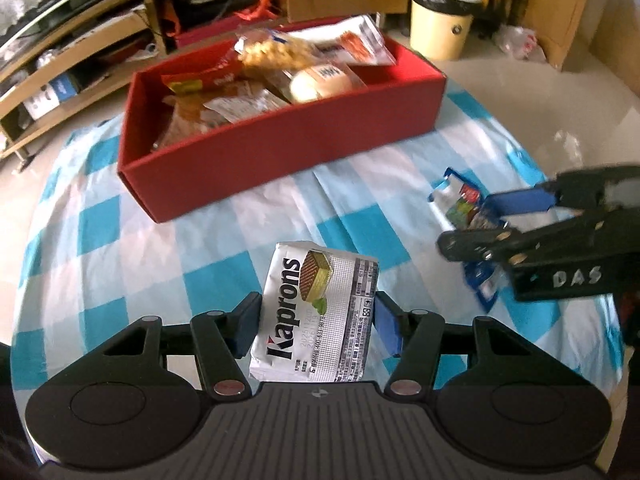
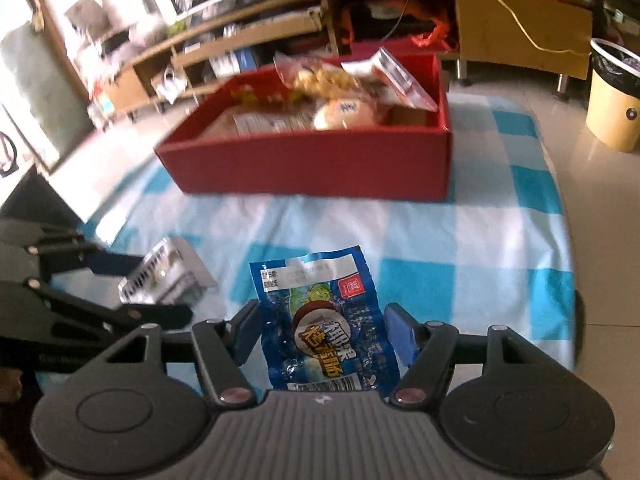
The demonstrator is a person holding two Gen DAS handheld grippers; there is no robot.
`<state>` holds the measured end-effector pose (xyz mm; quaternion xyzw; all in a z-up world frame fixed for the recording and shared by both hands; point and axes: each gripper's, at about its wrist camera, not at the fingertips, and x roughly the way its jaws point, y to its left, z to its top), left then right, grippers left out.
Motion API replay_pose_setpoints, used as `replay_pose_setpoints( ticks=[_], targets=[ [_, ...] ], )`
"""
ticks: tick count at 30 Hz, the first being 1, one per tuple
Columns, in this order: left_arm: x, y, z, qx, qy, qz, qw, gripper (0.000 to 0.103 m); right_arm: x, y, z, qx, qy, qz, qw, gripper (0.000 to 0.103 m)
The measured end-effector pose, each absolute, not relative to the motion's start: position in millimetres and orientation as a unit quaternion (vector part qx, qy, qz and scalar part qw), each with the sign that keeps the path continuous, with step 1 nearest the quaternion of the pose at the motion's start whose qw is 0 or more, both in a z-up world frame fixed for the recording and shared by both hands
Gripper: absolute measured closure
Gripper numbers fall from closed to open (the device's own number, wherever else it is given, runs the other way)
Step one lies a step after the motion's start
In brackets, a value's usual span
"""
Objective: Organize snacks
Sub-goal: 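Carry the Kaprons pack with left tool while right tool carries the sausage pack to the box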
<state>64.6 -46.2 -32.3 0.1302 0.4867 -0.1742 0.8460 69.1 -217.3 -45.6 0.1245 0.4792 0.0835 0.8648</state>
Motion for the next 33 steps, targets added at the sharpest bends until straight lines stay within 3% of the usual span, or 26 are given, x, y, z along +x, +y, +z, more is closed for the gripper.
replay_pose_setpoints(
  ticks=[33],
  targets=[
    [125, -36, 25, 0.064, 0.408, -0.109, 0.904, 0.037, 127, -211, 8, 0.173, 0.324, 0.074, 0.927, 0.041]
  ],
)
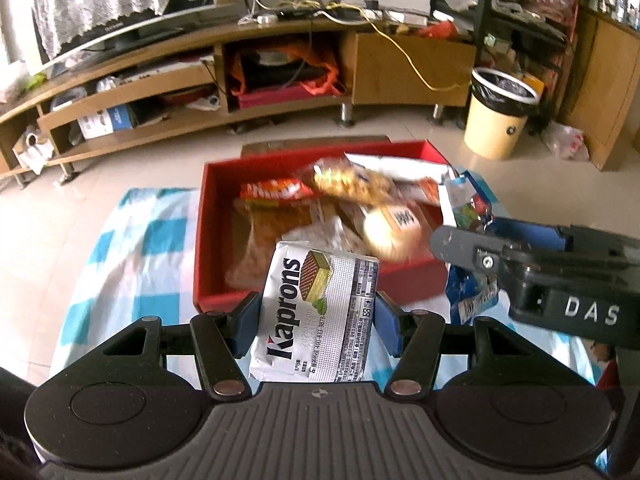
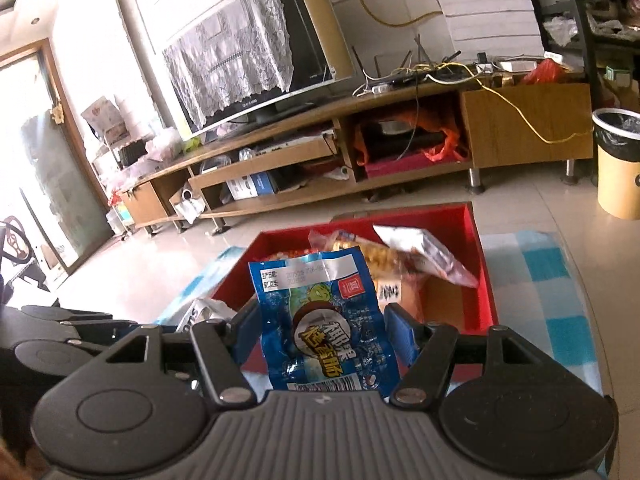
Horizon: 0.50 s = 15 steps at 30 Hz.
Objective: Organize snacks
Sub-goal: 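Carry the Kaprons pack with left tool while right tool carries the sausage pack to the box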
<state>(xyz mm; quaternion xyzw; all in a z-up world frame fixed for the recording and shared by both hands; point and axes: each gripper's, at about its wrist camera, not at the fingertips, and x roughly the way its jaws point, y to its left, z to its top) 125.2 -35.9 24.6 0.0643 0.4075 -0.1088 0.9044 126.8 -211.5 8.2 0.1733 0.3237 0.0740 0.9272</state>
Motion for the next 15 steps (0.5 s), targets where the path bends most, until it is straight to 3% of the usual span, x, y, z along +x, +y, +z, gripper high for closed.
replay_pose_setpoints(
  ticks=[15],
  targets=[
    [167, -49, 36, 0.054, 0.378, -0.076, 0.921, 0.037, 164, -231, 15, 0.163, 0.293, 0.070, 0.939, 0.041]
  ],
)
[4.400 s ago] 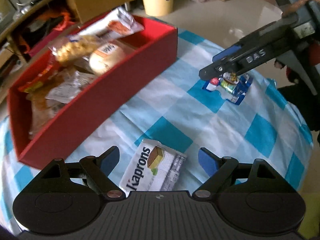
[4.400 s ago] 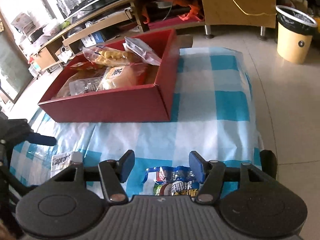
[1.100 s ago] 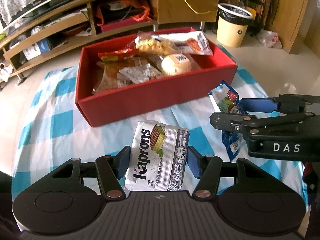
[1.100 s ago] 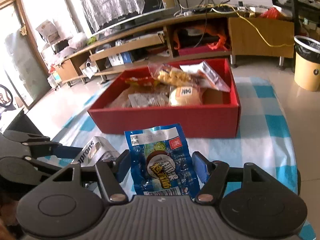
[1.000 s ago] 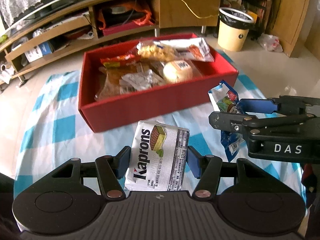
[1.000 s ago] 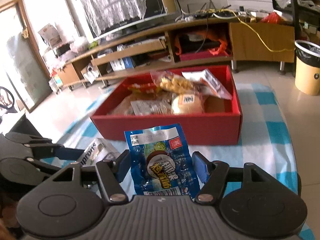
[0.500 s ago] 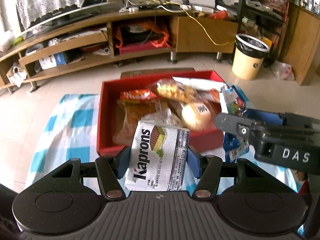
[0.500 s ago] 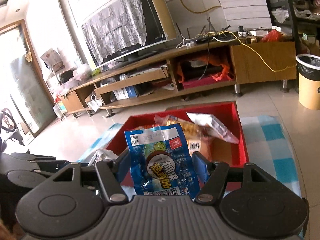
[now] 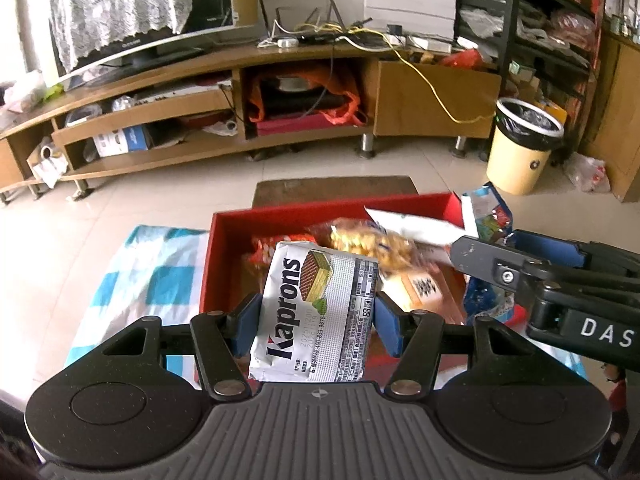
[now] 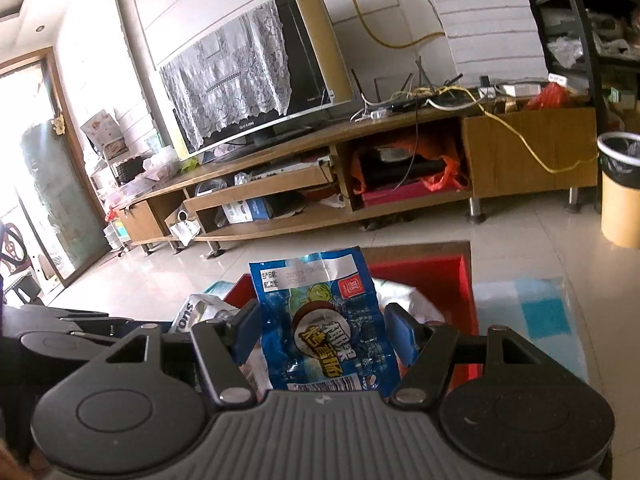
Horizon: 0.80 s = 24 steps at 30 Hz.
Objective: Organize snacks
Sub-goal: 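Carry the Kaprons pack with left tool while right tool carries the sausage pack to the box, then lower both packs into the red box and open both tools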
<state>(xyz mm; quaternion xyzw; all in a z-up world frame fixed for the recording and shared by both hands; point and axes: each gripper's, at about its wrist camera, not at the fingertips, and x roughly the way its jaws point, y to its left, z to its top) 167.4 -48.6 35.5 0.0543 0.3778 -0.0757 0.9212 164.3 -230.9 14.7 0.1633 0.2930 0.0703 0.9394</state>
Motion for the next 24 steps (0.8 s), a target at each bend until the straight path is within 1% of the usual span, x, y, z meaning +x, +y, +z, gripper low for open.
replay_pose_setpoints(
  ticks=[7, 24],
  targets=[
    [182, -54, 35, 0.061, 0.366, -0.064, 0.926, 0.037, 182, -235, 15, 0.154, 0.289, 0.067, 0.942, 0.041],
    [210, -59, 17, 0.070, 0.382, -0.045, 0.920, 0.037, 210, -238, -2, 0.139, 0.310, 0.052, 0.939, 0.041]
  ],
)
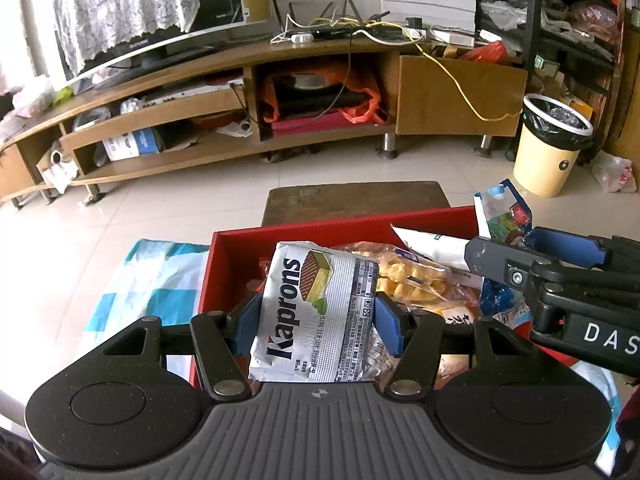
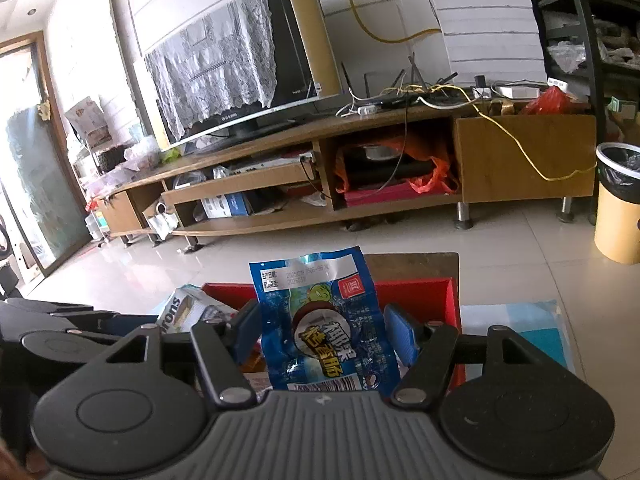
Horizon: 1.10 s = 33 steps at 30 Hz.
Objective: Organize snacks
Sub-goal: 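Lower both packs into the red box and open both tools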
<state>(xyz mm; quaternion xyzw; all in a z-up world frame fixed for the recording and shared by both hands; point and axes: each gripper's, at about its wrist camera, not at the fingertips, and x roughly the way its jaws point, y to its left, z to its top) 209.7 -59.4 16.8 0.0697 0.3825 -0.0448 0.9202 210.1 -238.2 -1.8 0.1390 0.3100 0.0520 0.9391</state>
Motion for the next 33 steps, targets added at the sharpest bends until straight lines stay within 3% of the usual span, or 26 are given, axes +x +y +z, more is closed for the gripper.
replay_pose_setpoints(
  ticks=[16, 24, 33],
  targets=[
    [223, -62, 0, 0.077, 0.403, -0.031, 0.912, 0.037, 224, -236, -15, 0.127, 0.336, 0.051, 0.932, 0.040],
    [223, -55, -2, 0.076, 0.406, -0.022, 0.910, 0.027, 230, -239, -24, 0.134, 0.353, 0.054, 0.924, 0.036],
    [220, -47, 2, 0.062, 0.409, -0.025, 0.910, 0.027, 226, -257, -24, 0.182, 0.355, 0.054, 0.915, 0.035]
  ],
)
